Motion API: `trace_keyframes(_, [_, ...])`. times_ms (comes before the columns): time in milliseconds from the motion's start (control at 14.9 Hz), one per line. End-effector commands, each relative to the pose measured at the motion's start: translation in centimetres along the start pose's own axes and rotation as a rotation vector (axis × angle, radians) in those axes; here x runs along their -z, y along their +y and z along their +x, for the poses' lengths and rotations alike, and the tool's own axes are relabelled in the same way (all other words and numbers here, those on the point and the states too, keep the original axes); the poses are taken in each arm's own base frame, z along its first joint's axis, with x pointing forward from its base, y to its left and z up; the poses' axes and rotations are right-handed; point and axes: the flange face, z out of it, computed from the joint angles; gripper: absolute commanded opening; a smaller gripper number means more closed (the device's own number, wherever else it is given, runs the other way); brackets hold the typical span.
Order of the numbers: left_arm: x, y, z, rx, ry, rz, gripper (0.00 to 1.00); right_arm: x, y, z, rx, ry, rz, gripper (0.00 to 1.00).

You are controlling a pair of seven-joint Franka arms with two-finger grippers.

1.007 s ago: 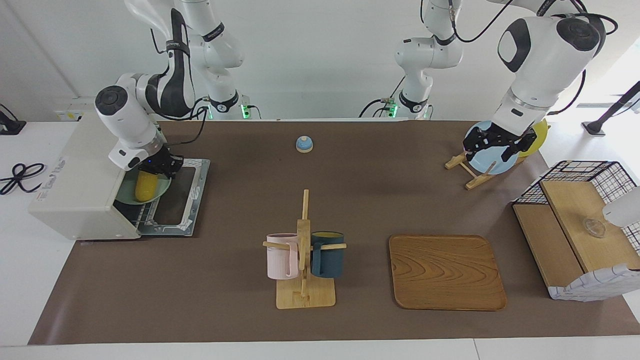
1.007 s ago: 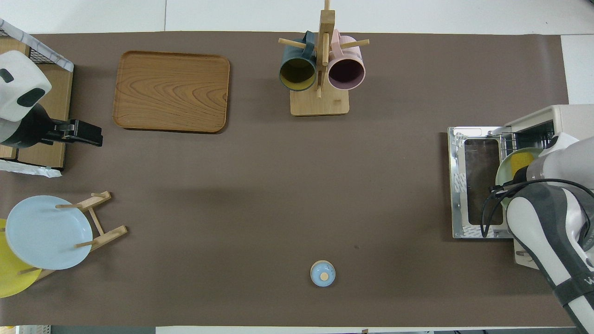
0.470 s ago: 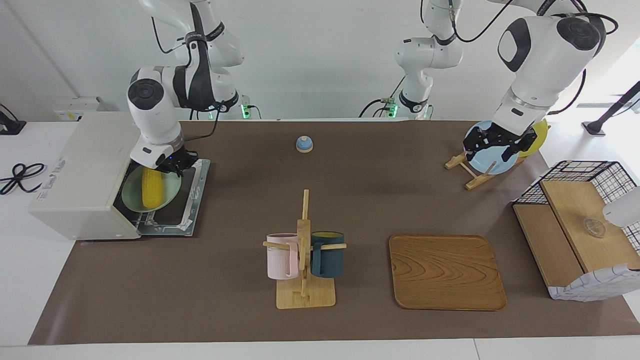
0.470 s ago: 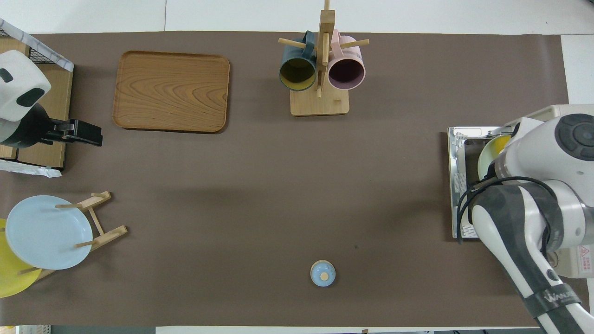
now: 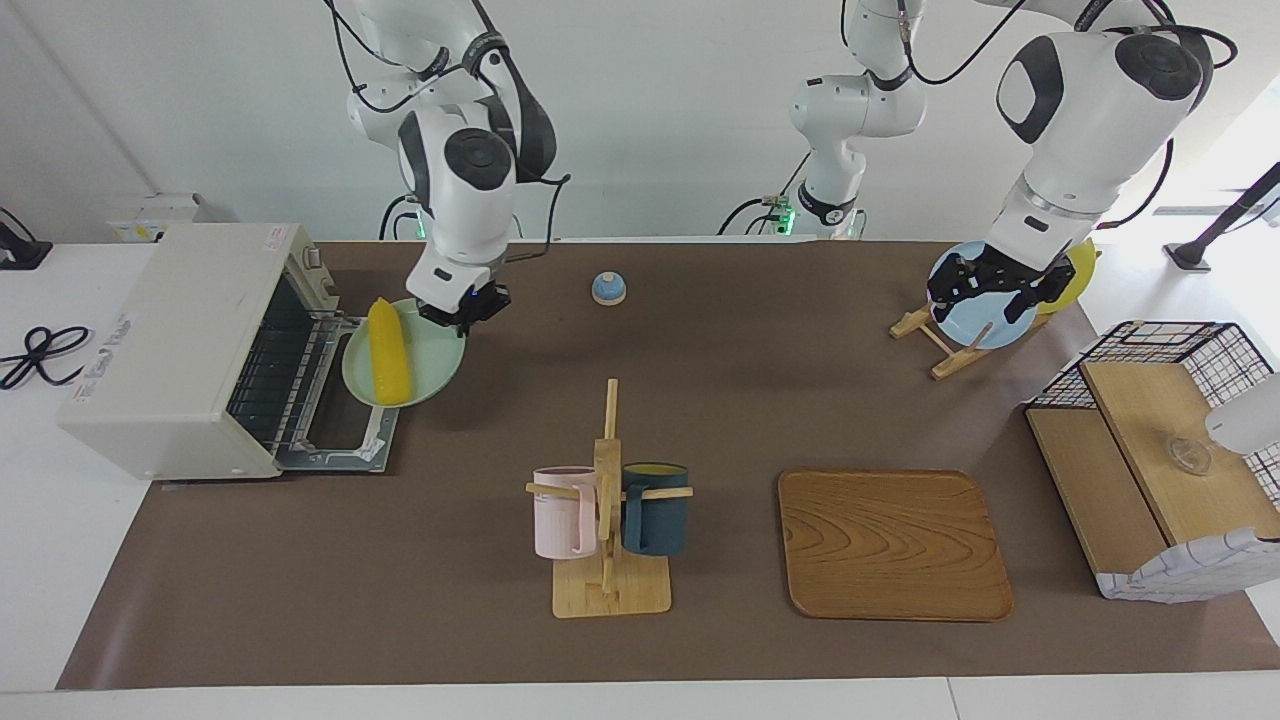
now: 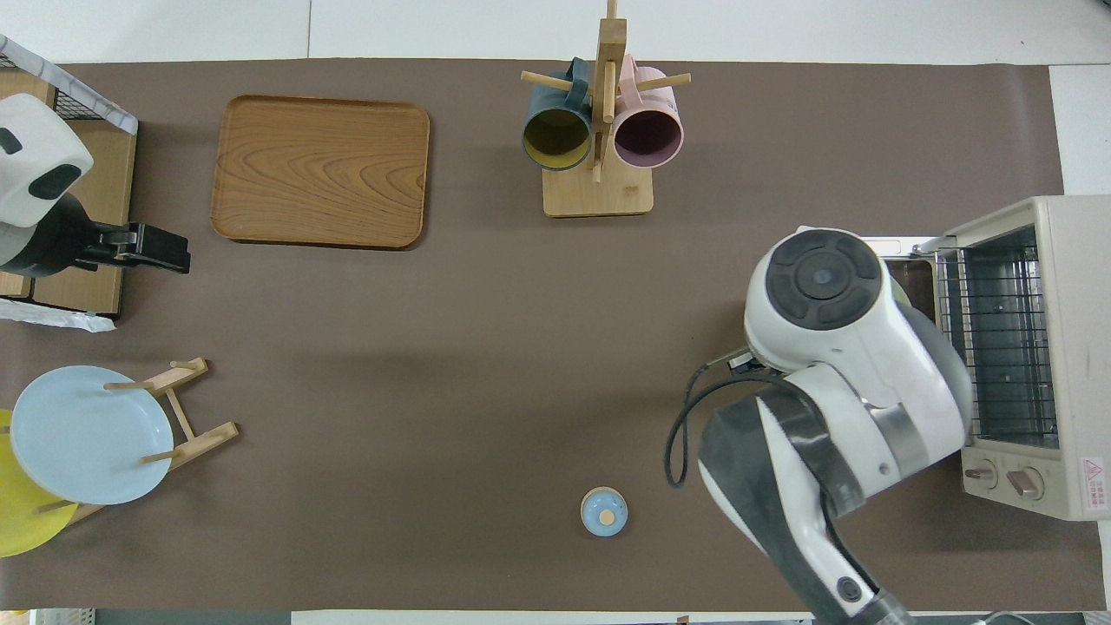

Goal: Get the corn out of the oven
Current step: 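Pull the green plate with corn out and set it on the table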

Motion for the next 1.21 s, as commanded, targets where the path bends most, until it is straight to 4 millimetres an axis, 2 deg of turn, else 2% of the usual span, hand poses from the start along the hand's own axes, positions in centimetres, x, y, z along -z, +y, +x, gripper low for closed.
trace_keyframes(0, [0.4, -0.4, -0.5, 0.004, 0.012, -0.012, 1.0, 1.8, -4.1, 3.0, -0.027, 0.022, -0.024, 0.0])
trace_keyframes(134, [0.4, -0.4, -0.5, 0.003, 0.011, -0.012, 1.0, 3.3, -9.5, 4.4, -0.059, 0.029, -0.042, 0.0])
trace_keyframes(269, [0.5, -1.0, -0.5, 0.015, 0.014, -0.012, 1.0, 4.3, -16.1, 7.5, -0.117, 0.009, -0.073, 0.0])
trace_keyframes(403, [0.5, -1.0, -0.5, 0.016, 0.014, -0.012, 1.0, 2.6, -18.8, 9.6, -0.128, 0.0, -0.084, 0.0])
trace_keyframes(537, [0.5, -1.1, -0.5, 0.018, 0.015, -0.012, 1.0, 2.2, -22.4, 9.8, -0.13, 0.077, -0.018, 0.0])
trace_keyframes(671, [0.6, -1.1, -0.4, 0.018, 0.023, -0.011, 1.0, -0.8, -23.5, 9.5, -0.121, 0.09, 0.002, 0.0])
trace_keyframes(806, [0.6, -1.1, -0.4, 0.017, 0.026, -0.011, 1.0, -3.1, -23.4, 8.6, -0.142, 0.085, 0.012, 0.0])
trace_keyframes(1141, [0.5, -1.1, -0.3, 0.018, 0.034, -0.011, 1.0, -4.1, -23.8, 8.6, -0.26, 0.053, 0.158, 0.0])
